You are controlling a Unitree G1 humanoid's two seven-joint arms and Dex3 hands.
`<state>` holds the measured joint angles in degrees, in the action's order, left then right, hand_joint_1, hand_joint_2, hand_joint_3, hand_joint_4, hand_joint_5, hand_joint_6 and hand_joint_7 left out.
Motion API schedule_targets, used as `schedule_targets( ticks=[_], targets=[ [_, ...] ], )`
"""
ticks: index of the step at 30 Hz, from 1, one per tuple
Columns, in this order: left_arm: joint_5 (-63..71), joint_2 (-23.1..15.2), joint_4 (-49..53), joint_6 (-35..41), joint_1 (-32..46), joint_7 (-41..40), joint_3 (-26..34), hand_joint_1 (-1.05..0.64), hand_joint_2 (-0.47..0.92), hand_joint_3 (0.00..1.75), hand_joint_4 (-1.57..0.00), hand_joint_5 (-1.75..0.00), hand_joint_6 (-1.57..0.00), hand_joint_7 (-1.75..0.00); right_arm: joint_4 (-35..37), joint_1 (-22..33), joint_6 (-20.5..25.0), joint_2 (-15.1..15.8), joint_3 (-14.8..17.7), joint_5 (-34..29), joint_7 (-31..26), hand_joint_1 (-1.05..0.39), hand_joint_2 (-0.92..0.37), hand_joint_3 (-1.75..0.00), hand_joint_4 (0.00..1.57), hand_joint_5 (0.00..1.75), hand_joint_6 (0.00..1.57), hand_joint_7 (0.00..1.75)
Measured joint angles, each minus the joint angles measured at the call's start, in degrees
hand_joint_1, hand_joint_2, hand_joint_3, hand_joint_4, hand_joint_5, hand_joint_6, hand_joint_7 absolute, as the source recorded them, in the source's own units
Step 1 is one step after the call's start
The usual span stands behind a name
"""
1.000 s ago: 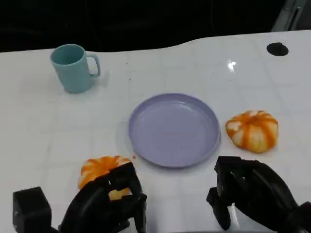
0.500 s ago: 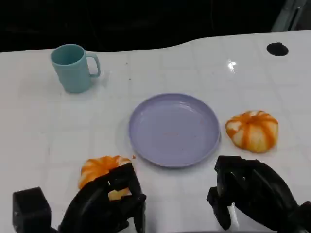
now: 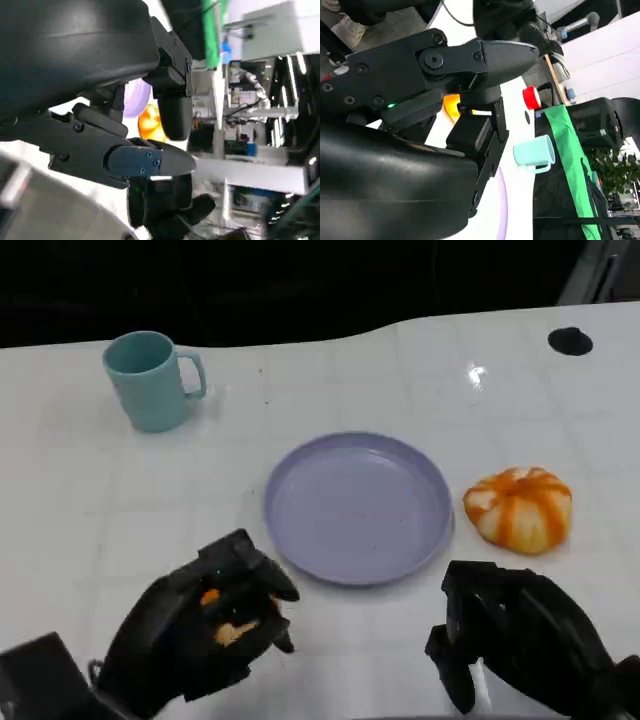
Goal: Grasp the bread from the table and place it into the plate.
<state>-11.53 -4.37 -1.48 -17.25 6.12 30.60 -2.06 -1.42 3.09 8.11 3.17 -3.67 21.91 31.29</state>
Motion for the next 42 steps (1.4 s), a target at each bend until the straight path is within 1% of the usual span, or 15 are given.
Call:
schedule_targets(
  ticks=[3, 5, 6, 9, 10, 12, 13, 16, 18, 21, 22, 23, 27, 34, 42],
  targets=[
    [6.0, -2.2, -1.0, -3.4, -1.1, -2.7, 0.2, -0.56, 0.92, 0.12, -0.21, -1.18, -0.41, -0.46, -0.1, 0.0, 0.0, 0.0, -0.1, 0.0, -0.2, -0.95, -0.92, -0.34, 1.24, 1.61, 1.07, 1.49],
    [10.8, -3.7, -2.4, -4.0, -1.2, -5.1, 0.3, -0.56, 0.92, 0.09, -0.17, -1.11, -0.41, -0.34, -0.2, 0.0, 0.0, 0.0, -0.1, 0.0, -0.2, -0.95, -0.92, -0.34, 1.24, 1.61, 1.07, 1.49],
    [13.3, -4.6, -3.4, -4.0, -1.2, -6.2, 0.4, -0.58, 0.92, 0.08, -0.15, -1.03, -0.39, -0.24, -0.2, 0.0, 0.0, 0.0, -0.1, 0.0, -0.2, -0.95, -0.92, -0.34, 1.24, 1.61, 1.07, 1.48],
    [22.3, -8.4, -7.6, -4.2, -1.2, -8.8, 0.9, -0.65, 0.92, 0.06, -0.17, -0.86, -0.38, -0.10, -0.4, 0.0, 0.4, 0.1, -0.1, 0.0, -0.2, -0.94, -0.92, -0.33, 1.24, 1.62, 1.07, 1.48],
    [25.4, -9.7, -9.0, -4.0, -1.2, -9.6, 1.1, -0.67, 0.92, 0.06, -0.18, -0.82, -0.38, -0.08, -0.4, 0.0, 0.4, 0.1, -0.1, 0.0, -0.2, -0.94, -0.92, -0.33, 1.24, 1.62, 1.07, 1.48],
    [31.8, -12.2, -12.3, -2.5, -1.2, -11.0, 1.6, -0.70, 0.92, 0.07, -0.20, -0.75, -0.38, -0.05, -0.4, 0.0, 0.4, 0.2, -0.1, 0.0, -0.1, -0.93, -0.92, -0.33, 1.24, 1.61, 1.07, 1.49],
    [34.1, -12.8, -13.5, -1.6, -1.2, -11.3, 1.7, -0.71, 0.92, 0.07, -0.22, -0.69, -0.37, -0.03, -0.5, 0.0, 0.4, 0.2, -0.1, 0.1, -0.1, -0.93, -0.92, -0.33, 1.24, 1.61, 1.07, 1.48],
    [40.7, -14.8, -16.3, 1.2, -1.3, -12.0, 1.4, -0.73, 0.92, 0.07, -0.24, -0.64, -0.34, -0.01, -0.5, 0.0, 0.6, 0.2, -0.1, 0.1, 0.0, -0.93, -0.92, -0.33, 1.24, 1.60, 1.07, 1.47],
    [44.5, -16.0, -16.8, 1.6, -1.8, -12.6, 0.6, -0.74, 0.92, 0.06, -0.25, -0.59, -0.32, 0.00, -0.5, 0.0, 0.8, 0.3, -0.1, 0.1, 0.0, -0.94, -0.92, -0.32, 1.24, 1.60, 1.07, 1.47],
    [50.8, -17.9, -17.2, 2.8, -3.4, -13.0, -0.9, -0.75, 0.92, 0.04, -0.25, -0.53, -0.33, -0.01, -0.6, 0.0, 0.8, 0.3, -0.2, 0.0, -0.1, -0.93, -0.92, -0.34, 1.25, 1.60, 1.07, 1.46],
    [52.5, -18.4, -17.3, 3.6, -3.7, -13.0, -1.4, -0.74, 0.92, 0.02, -0.30, -0.44, -0.35, -0.01, -0.6, 0.0, 0.8, 0.3, -0.2, 0.0, -0.1, -0.93, -0.92, -0.34, 1.25, 1.60, 1.07, 1.46],
    [54.2, -18.8, -17.3, 4.3, -4.1, -13.0, -2.0, -0.74, 0.92, 0.01, -0.32, -0.39, -0.35, 0.00, -0.5, 0.0, 0.8, 0.3, -0.2, 0.0, -0.1, -0.93, -0.92, -0.34, 1.25, 1.60, 1.07, 1.46],
    [58.5, -20.5, -16.7, 7.4, -6.5, -10.6, -5.0, -0.72, 0.91, 0.00, -0.35, -0.29, -0.33, 0.00, -0.6, 0.0, 0.8, 0.2, -0.4, 0.0, -0.2, -0.95, -0.92, -0.33, 1.26, 1.60, 1.09, 1.47],
    [61.3, -20.9, -9.2, 11.3, -11.0, -8.9, -10.2, -0.72, 0.91, 0.01, -0.36, -0.20, -0.29, 0.00, -0.6, -0.1, 1.0, 0.2, -0.8, 0.0, -0.4, -0.95, -0.92, -0.33, 1.27, 1.59, 1.10, 1.47],
    [63.0, -20.8, 0.1, 14.2, -16.8, -8.4, -15.9, -0.74, 0.91, 0.00, -0.37, -0.15, -0.27, 0.00, -0.6, -0.2, 1.1, 0.3, -0.8, 0.0, -0.4, -0.93, -0.92, -0.31, 1.26, 1.59, 1.10, 1.46]
  ],
)
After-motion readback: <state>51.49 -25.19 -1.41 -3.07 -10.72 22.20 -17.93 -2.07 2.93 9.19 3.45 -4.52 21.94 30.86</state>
